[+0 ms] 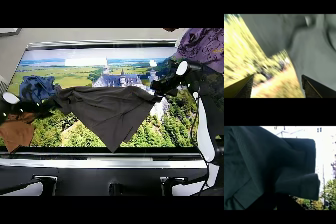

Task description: Fold the clothes and pants, and hang the long-sleeved shirts on hangers.

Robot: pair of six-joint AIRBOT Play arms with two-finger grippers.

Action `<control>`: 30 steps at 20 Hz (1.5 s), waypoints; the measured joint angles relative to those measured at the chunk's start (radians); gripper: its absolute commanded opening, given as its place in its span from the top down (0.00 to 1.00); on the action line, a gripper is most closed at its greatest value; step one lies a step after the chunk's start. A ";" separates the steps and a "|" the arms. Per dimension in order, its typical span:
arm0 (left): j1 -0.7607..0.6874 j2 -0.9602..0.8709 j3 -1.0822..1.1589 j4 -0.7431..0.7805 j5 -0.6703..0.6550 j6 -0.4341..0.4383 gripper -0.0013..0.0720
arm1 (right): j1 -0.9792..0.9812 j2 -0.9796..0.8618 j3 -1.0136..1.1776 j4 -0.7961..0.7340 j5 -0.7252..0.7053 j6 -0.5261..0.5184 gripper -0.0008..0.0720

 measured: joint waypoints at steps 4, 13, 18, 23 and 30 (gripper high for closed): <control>-0.109 0.023 -0.188 -0.179 0.114 0.044 0.07 | 0.000 0.004 0.000 -0.003 0.018 0.003 0.94; -0.367 -0.053 -0.268 -0.356 0.246 0.042 0.07 | 0.000 0.016 0.000 -0.004 0.034 0.005 0.94; -0.446 -0.093 -0.271 -0.422 0.263 0.034 0.22 | 0.000 0.030 0.000 -0.005 0.034 0.007 0.94; -0.464 -0.106 -0.277 -0.382 0.275 0.026 0.96 | 0.000 0.049 0.000 -0.008 0.037 0.007 0.94; -0.396 -0.048 -0.253 -0.373 0.276 0.039 0.96 | 0.000 0.111 0.000 -0.034 0.030 0.003 0.95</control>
